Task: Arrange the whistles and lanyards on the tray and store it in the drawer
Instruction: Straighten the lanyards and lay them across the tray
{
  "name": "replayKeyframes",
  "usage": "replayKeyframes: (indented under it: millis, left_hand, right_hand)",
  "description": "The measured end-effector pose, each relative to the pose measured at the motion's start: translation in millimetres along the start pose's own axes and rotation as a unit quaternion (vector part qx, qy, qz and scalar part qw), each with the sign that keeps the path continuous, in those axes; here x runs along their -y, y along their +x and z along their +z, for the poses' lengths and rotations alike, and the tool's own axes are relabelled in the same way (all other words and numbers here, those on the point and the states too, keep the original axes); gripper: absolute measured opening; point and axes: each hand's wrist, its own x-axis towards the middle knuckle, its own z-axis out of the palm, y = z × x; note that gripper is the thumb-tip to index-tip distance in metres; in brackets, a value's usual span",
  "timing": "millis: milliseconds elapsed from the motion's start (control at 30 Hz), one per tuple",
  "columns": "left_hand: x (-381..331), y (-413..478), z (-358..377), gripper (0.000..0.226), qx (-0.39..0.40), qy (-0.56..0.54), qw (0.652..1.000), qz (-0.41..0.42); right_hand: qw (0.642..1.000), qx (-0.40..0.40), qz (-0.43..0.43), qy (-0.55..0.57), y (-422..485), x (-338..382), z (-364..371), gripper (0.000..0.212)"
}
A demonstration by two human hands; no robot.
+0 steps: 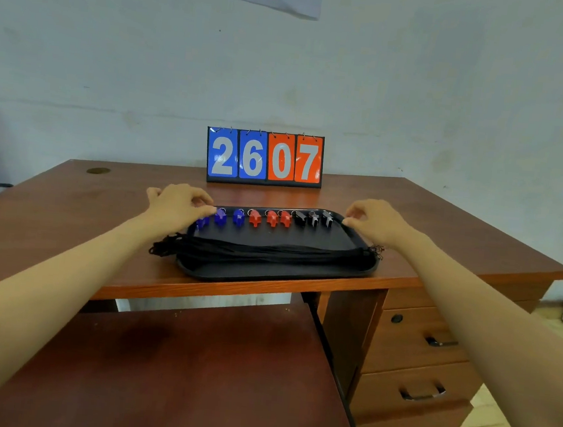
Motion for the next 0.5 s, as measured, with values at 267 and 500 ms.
replayKeyframes:
  millis: [267, 500]
  left_hand:
    - [23, 19, 16, 0.034, 0.188, 0.04, 0.981, -0.002]
    - [20, -7, 13, 0.047, 0.187, 0.035, 0.981, 0.032]
  right_hand:
    - [0.997, 0.049, 0.055, -0.007, 46, -9, 22, 0.028]
    - [0.991, 0.12, -0.042, 0.048, 24, -3, 29, 0.035]
